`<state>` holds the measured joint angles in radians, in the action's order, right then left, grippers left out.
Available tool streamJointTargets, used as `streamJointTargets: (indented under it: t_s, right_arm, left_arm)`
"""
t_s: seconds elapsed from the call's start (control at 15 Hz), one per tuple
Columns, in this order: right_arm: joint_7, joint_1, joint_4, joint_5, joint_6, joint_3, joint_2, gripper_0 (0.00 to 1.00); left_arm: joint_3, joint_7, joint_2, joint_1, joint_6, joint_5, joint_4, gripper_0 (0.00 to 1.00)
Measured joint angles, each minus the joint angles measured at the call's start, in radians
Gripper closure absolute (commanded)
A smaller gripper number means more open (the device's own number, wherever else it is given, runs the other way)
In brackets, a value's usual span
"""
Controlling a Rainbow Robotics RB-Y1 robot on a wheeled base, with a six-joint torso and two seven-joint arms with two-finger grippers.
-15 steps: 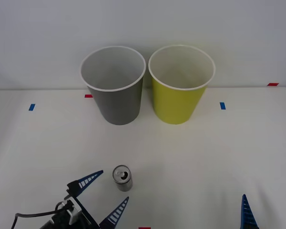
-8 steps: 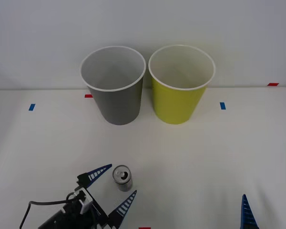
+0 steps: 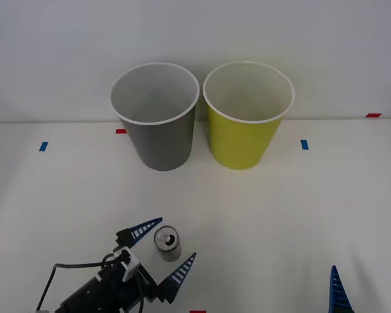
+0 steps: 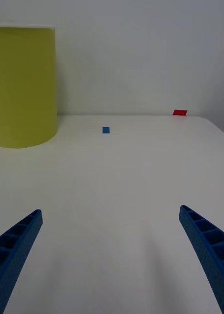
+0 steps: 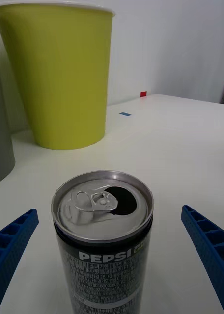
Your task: Put cans in the gray bin and PET bottles in the light green bin.
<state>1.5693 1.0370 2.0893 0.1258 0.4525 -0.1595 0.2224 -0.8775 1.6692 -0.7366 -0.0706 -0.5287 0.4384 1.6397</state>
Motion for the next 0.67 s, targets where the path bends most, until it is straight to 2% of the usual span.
streamJointTargets:
  t_s: [0.33,0.4,0.47,0.53,0.6,0.67]
  right_arm:
    - [0.000,0.000,0.000,0.000,0.000,0.000,0.000,0.04]
    - [0.000,0.000,0.000,0.000,0.000,0.000,0.000,0.04]
    - [0.000,0.000,0.000,0.000,0.000,0.000,0.000,0.03]
    - [0.000,0.000,0.000,0.000,0.000,0.000,0.000,0.04]
    - [0.000,0.000,0.000,0.000,0.000,0.000,0.000,0.04]
    - [0.000,0.000,0.000,0.000,0.000,0.000,0.000,0.03]
  left_arm:
    - [0.000,-0.002,0.018,0.020,0.034,-0.002,0.000,0.00]
    - [0.000,-0.003,0.018,0.025,0.038,-0.002,0.000,0.03]
    - [0.000,-0.003,0.019,0.028,0.040,-0.002,0.000,0.24]
    - [0.000,-0.003,0.019,0.030,0.043,-0.002,0.000,0.89]
    - [0.000,-0.003,0.019,0.031,0.045,-0.004,0.000,1.00]
    - [0.000,-0.003,0.019,0.032,0.046,-0.007,0.000,1.00]
